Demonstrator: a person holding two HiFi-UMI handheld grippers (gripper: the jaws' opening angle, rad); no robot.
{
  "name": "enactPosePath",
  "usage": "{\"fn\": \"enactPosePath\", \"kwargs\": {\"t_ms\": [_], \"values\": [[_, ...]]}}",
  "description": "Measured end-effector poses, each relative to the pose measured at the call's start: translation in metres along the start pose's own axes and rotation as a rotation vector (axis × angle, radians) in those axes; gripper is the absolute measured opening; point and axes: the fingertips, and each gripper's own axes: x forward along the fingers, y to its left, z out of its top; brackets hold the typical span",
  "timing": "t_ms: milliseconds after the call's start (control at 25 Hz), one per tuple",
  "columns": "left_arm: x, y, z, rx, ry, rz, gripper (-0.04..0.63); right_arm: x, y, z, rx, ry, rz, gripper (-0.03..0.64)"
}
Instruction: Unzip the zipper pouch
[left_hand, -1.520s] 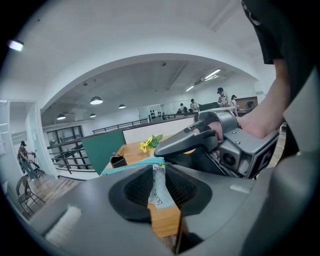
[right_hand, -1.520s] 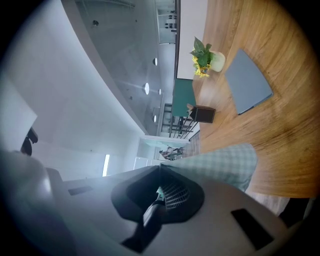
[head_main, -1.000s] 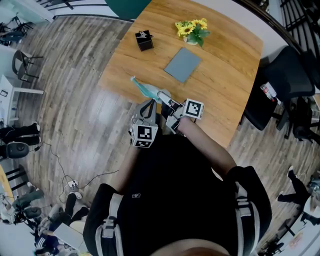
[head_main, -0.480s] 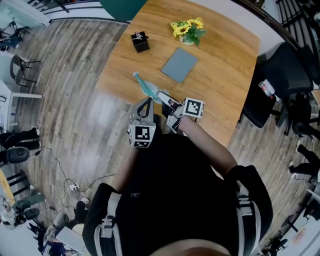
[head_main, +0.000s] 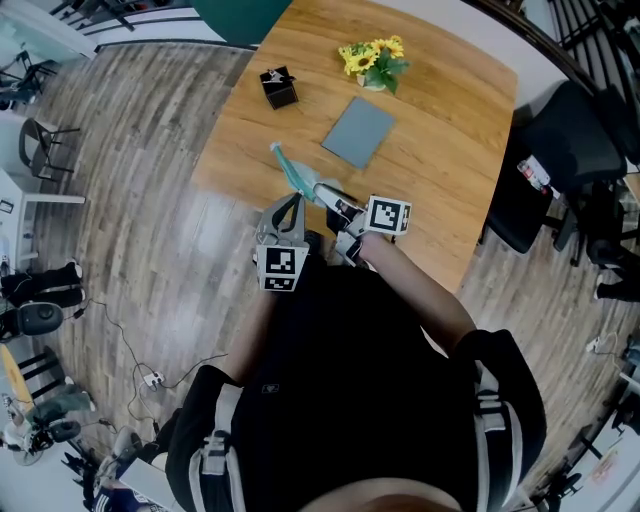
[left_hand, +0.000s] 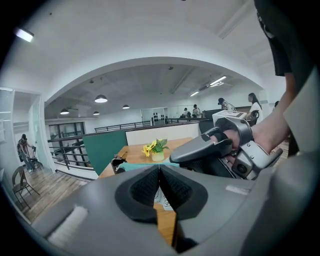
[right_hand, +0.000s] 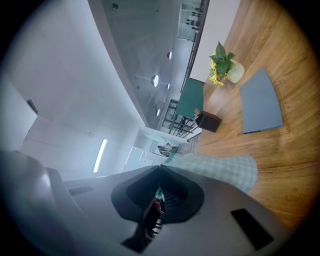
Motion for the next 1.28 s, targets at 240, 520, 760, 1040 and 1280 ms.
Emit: {"fn": "enactPosePath", "kwargs": {"t_ms": [240,520,760,1040,1280], "values": [[0.007,0.004,-0.004,-0.029,0.017,-0.013,0.003,0.002,-0.004,0.001,-0.041,0.027,-0.028,0.008],[0.013,0.014,-0.011,-0.069,0.04,-0.023,0.004,0.007,-0.008,-0.002,-0.061,0.053,-0.046,0.008],[0.015,0.024,-0.018,-0.103,0.055,-0.02,0.005,0.012,-0.009,-0.006,-0.067,0.068,-0.055,0.008],[0.019,0.032,-0.022,-0.113,0.053,-0.016,0.003,0.018,-0.01,-0.008,-0.084,0.085,-0.068,0.008],[0.025,0.045,-0.022,-0.101,0.056,-0.011,0.005,0.023,-0.012,-0.008,-0.082,0.089,-0.074,0.008]]}}
